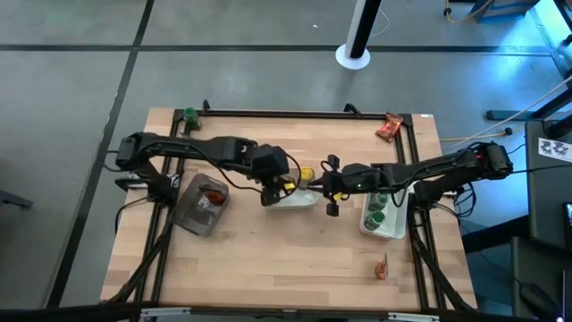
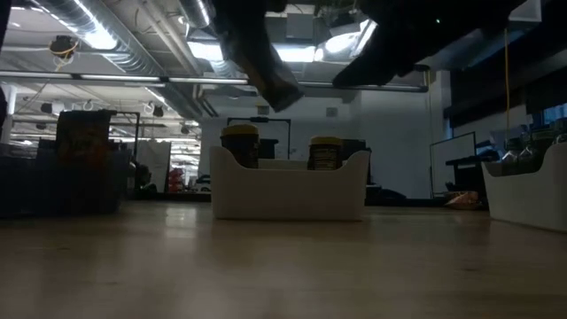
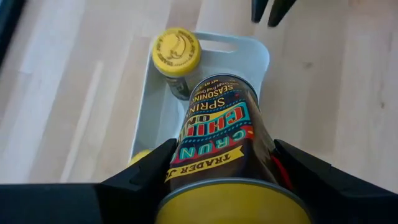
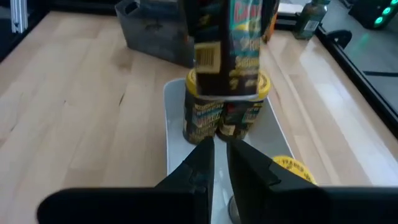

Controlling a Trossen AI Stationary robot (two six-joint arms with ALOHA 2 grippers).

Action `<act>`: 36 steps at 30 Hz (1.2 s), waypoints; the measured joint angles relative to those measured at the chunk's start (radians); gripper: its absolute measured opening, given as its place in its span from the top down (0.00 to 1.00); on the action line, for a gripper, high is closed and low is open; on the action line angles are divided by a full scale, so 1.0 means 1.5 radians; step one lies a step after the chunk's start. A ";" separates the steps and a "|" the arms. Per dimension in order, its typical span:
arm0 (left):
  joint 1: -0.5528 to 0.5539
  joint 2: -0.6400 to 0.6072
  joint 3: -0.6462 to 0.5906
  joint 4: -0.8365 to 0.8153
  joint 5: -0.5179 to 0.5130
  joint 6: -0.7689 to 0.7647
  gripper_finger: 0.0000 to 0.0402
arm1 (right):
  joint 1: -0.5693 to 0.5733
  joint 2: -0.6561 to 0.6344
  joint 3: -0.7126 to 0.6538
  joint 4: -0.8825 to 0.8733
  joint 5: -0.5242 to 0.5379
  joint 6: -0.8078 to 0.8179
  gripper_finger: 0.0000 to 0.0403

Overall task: Sort spices by type
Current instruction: Put the yellow seasoning bottle into the left white bin

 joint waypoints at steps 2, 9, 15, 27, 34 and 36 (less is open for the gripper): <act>0.000 0.022 0.020 -0.011 0.000 0.000 0.45 | 0.000 -0.004 0.000 -0.019 0.006 -0.001 0.89; 0.000 0.116 0.159 -0.121 -0.001 0.013 0.45 | 0.000 -0.004 0.000 -0.098 0.026 -0.001 0.89; 0.008 0.191 0.246 -0.221 0.000 0.021 0.45 | 0.000 -0.004 0.000 -0.173 0.105 0.022 0.89; 0.053 0.268 0.248 -0.237 0.031 0.087 0.45 | 0.000 -0.004 0.000 -0.218 0.117 0.039 0.89; 0.077 0.285 0.245 -0.214 0.034 0.105 0.45 | 0.000 -0.003 0.000 -0.238 0.142 0.039 0.89; 0.083 0.293 0.242 -0.218 0.041 0.108 0.45 | 0.000 -0.003 0.000 -0.238 0.142 0.039 0.89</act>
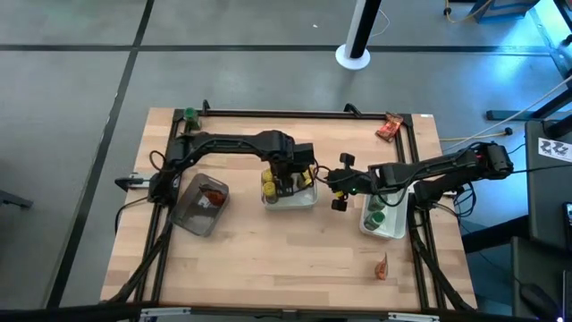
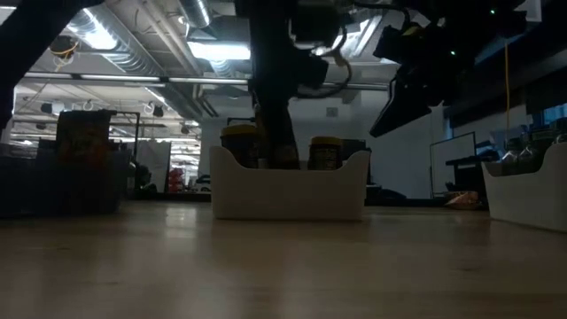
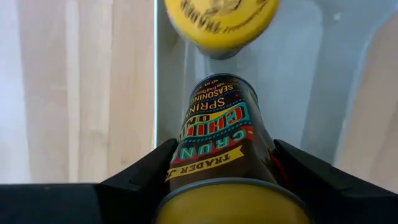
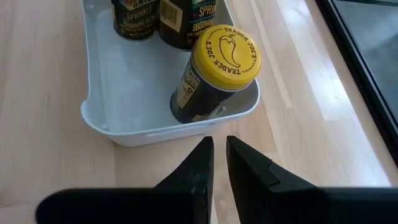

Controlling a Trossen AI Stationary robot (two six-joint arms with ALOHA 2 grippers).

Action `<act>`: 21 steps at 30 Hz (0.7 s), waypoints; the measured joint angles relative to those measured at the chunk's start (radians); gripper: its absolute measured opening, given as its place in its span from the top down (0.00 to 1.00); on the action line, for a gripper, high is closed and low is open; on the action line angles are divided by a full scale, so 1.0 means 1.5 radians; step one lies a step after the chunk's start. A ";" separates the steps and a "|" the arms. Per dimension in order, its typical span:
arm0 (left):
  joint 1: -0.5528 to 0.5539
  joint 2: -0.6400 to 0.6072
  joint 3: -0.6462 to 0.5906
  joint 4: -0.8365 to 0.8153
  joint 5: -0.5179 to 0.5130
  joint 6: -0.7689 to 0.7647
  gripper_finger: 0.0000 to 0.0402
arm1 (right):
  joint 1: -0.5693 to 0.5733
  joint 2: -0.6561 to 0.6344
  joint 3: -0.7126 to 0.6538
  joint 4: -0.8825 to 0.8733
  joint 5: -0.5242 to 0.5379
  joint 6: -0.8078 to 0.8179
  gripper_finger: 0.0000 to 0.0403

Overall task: Sort spices by type
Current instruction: Put the yellow seasoning bottle into the left white bin

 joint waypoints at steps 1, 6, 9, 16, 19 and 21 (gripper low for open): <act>0.003 0.004 -0.001 -0.001 0.004 0.003 0.45 | 0.000 0.000 0.000 0.000 0.000 0.000 0.89; 0.009 0.029 -0.002 0.001 0.007 0.018 0.45 | 0.000 0.000 0.000 0.001 0.000 0.001 0.89; 0.010 0.040 -0.001 0.002 0.007 0.027 0.45 | 0.000 0.000 0.000 0.003 0.000 0.001 0.89; 0.010 0.054 -0.001 0.016 0.007 0.025 0.45 | 0.000 0.000 0.000 0.005 0.000 0.001 0.89; 0.010 0.061 -0.001 0.021 0.007 0.024 0.45 | 0.000 0.000 0.000 0.005 0.000 0.001 0.89; 0.012 0.061 -0.001 0.025 0.007 0.021 0.45 | 0.000 0.000 0.000 0.005 0.000 0.003 0.89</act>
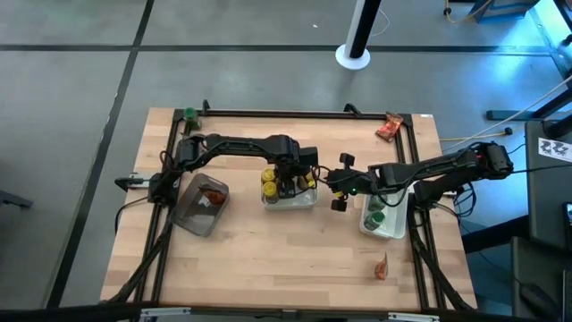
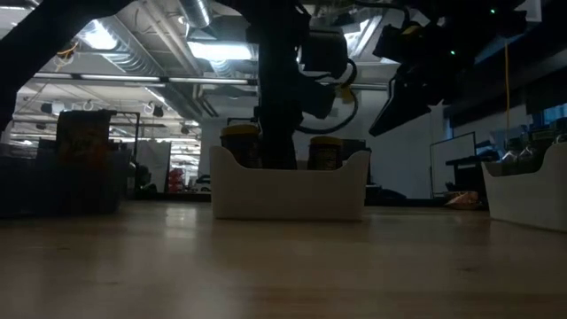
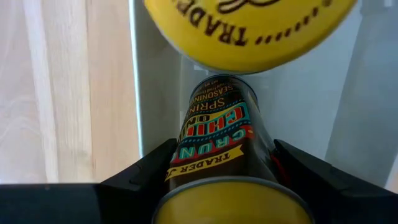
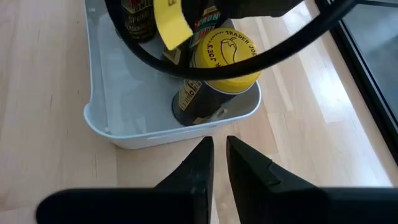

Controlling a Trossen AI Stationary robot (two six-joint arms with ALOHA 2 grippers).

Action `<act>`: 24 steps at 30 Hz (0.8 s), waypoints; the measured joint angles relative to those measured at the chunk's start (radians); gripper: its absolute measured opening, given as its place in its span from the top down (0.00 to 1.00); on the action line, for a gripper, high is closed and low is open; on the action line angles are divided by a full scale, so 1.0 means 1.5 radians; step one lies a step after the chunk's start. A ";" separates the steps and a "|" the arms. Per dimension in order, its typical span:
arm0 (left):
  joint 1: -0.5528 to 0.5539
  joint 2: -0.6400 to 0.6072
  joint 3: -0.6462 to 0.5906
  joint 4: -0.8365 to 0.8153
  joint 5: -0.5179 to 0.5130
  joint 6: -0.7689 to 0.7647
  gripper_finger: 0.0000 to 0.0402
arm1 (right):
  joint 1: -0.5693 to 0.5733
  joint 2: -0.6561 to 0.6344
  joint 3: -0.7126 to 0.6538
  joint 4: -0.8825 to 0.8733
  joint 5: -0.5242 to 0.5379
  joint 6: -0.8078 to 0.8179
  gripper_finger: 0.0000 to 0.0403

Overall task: Sort spices by type
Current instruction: Put the yellow seasoning bottle into the left white bin

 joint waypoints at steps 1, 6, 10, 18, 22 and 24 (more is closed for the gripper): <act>0.000 0.000 0.000 -0.001 0.000 -0.001 0.45 | 0.000 0.000 0.000 0.000 0.000 0.000 0.89; 0.004 0.000 0.000 0.002 0.000 0.005 0.44 | 0.000 0.000 0.000 0.000 -0.003 0.002 0.89; 0.009 0.000 0.000 0.003 0.002 0.004 0.38 | 0.000 0.000 0.000 0.000 -0.006 0.002 0.89; 0.015 -0.014 0.000 0.004 -0.001 -0.003 0.33 | 0.000 0.000 0.000 0.000 -0.006 0.002 0.89; 0.013 -0.035 0.001 0.004 -0.002 -0.006 0.33 | 0.000 0.000 0.000 0.001 -0.006 0.002 0.89; 0.013 -0.046 0.001 -0.005 -0.003 -0.011 0.33 | 0.000 0.000 0.000 0.000 -0.006 0.002 0.89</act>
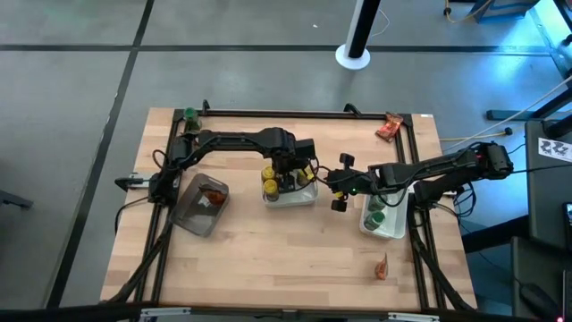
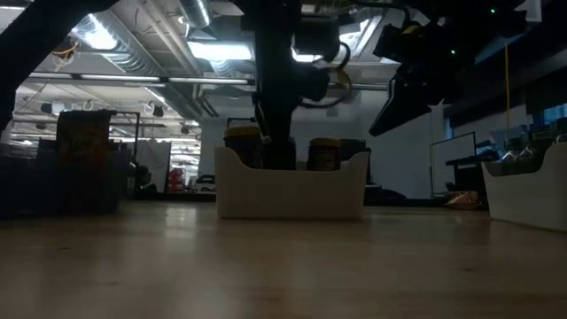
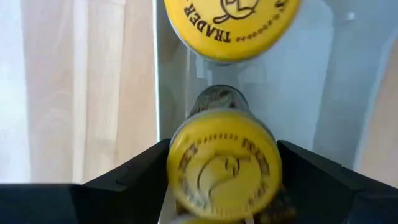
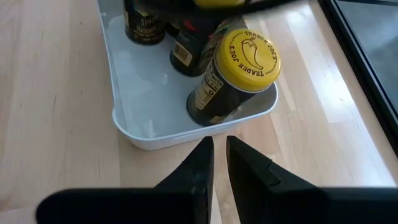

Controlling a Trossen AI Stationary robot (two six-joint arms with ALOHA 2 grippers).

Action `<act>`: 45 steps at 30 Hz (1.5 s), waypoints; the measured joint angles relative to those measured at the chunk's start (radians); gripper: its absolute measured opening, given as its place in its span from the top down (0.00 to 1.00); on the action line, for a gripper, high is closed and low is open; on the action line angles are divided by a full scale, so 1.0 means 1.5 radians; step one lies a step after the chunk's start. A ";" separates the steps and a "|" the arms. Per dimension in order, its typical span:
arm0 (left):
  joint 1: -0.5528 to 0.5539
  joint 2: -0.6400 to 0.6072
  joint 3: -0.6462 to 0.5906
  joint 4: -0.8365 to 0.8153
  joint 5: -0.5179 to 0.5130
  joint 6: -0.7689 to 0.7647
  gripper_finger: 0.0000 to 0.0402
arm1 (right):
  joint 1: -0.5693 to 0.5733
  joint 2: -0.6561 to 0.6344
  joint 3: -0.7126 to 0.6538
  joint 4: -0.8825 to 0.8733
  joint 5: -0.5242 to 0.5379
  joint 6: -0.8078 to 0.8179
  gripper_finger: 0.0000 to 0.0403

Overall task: Sort spices by type
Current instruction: Put the yellow seasoning bottle into the left white bin, then put the bottom orange seasoning pack into the black bin

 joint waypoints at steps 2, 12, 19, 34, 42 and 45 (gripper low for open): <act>0.000 -0.020 0.000 -0.007 -0.003 -0.003 0.33 | 0.000 0.000 0.000 0.001 0.000 0.000 0.89; -0.020 -0.129 0.000 0.002 -0.052 0.026 0.34 | 0.000 0.000 0.000 0.002 0.000 0.000 0.89; -0.038 -0.267 -0.090 0.061 -0.086 0.051 0.34 | 0.000 0.000 0.000 0.022 0.024 0.013 0.89; -0.146 -0.688 -0.554 0.343 -0.161 -0.085 0.34 | 0.000 0.001 0.023 0.141 0.051 -0.003 0.89; -0.252 -0.798 -0.724 0.457 -0.234 -0.123 0.34 | 0.014 0.000 0.115 0.128 -0.052 -0.001 0.89; -0.291 -0.818 -0.782 0.495 -0.235 -0.136 0.34 | 0.046 0.000 0.163 0.070 -0.053 0.010 0.89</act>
